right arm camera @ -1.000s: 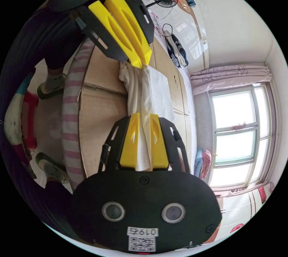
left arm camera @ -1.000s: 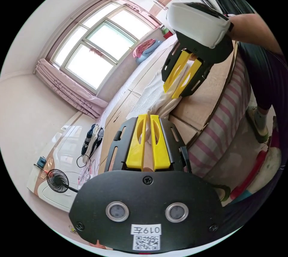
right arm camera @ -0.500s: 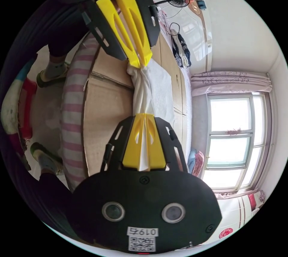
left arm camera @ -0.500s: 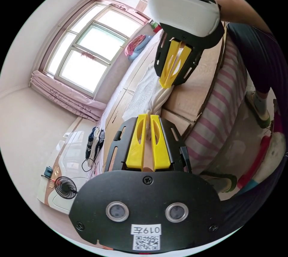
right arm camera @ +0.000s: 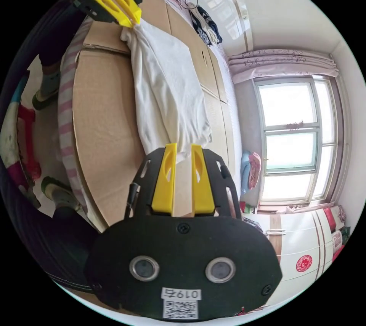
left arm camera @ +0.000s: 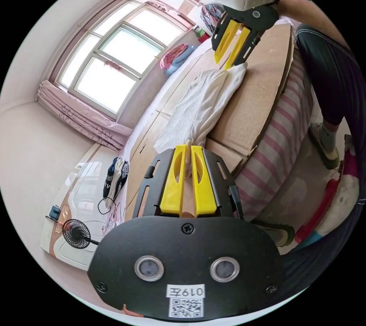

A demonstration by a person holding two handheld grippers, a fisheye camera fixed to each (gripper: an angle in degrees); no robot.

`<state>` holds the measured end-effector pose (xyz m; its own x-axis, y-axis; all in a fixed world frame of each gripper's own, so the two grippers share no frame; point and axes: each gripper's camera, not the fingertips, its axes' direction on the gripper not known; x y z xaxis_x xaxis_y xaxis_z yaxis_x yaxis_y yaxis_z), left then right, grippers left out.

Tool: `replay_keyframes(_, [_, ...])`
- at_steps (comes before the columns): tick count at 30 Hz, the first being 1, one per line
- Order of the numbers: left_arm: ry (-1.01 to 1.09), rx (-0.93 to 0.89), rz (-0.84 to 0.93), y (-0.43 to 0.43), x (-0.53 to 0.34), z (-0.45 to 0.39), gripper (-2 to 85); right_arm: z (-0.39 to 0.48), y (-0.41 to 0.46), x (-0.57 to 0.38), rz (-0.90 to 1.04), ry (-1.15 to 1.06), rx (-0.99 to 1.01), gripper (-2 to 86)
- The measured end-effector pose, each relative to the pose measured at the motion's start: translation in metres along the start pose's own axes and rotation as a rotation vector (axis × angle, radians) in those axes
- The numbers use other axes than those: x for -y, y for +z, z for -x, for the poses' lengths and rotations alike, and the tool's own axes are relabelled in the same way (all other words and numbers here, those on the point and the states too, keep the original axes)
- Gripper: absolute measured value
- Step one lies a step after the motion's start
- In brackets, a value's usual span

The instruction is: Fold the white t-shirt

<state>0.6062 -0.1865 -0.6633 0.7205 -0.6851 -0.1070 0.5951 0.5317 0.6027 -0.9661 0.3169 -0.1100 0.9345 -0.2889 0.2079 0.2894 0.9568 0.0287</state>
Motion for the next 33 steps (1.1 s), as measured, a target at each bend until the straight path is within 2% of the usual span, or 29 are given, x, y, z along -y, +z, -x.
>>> replay_keyframes(6, [0.012, 0.007, 0.003, 0.009, 0.013, -0.001, 0.3, 0.0, -0.007, 0.007, 0.024, -0.04, -0.061, 6.4])
replay_keyframes(13, [-0.005, -0.01, 0.005, 0.026, 0.03, 0.007, 0.3, -0.025, -0.021, 0.015, 0.024, -0.036, -0.044, 6.0])
replay_keyframes(16, [-0.029, -0.04, 0.003, 0.036, 0.04, 0.017, 0.4, -0.038, -0.032, 0.013, 0.003, -0.022, -0.026, 0.7])
replay_keyframes(22, [-0.066, -0.1, -0.008, 0.058, 0.061, 0.035, 0.4, -0.071, -0.058, -0.006, -0.001, -0.007, 0.029, -0.7])
replay_keyframes(30, [0.011, -0.084, 0.044, 0.107, 0.104, 0.039, 0.7, -0.084, -0.073, -0.016, 0.021, -0.085, -0.046, 0.8])
replay_keyframes(33, [0.008, -0.137, 0.026, 0.108, 0.122, 0.059, 0.9, -0.105, -0.091, -0.03, 0.006, -0.048, -0.049, 5.1])
